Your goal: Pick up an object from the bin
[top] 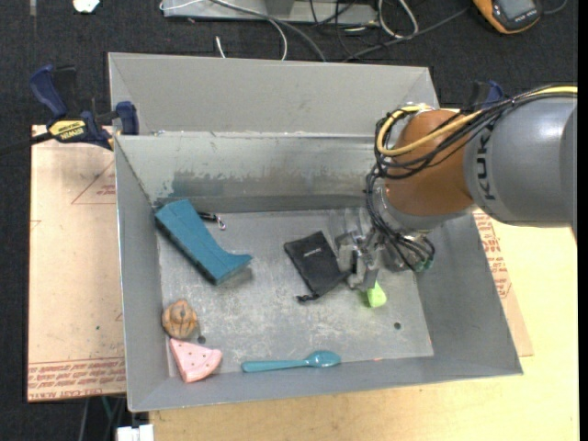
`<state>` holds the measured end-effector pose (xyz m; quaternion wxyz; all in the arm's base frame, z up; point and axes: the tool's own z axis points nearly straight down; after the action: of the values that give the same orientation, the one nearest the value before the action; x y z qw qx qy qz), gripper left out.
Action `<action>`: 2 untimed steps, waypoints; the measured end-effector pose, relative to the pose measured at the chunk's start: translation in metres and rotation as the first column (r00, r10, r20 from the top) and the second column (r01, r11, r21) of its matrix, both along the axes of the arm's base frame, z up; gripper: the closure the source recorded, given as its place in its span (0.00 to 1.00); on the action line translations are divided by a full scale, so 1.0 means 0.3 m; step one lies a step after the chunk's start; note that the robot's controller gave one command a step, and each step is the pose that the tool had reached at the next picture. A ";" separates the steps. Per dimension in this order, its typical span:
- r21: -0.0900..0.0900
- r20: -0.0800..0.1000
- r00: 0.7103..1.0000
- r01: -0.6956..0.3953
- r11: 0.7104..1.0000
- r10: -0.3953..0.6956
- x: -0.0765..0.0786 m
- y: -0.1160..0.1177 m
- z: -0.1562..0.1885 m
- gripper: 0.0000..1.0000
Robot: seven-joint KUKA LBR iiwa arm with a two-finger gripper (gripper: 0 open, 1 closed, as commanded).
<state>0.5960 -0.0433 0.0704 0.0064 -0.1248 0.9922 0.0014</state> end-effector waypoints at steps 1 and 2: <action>0.000 0.000 1.000 0.000 1.000 0.000 0.000 0.000 0.000 1.00; 0.001 0.000 1.000 0.002 1.000 -0.002 0.000 0.001 0.015 1.00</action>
Offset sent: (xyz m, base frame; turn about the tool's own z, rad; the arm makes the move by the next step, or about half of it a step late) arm 0.0000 -0.0001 0.0093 0.0002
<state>0.5960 -0.0431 0.0748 0.0067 -0.1240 0.9923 0.0018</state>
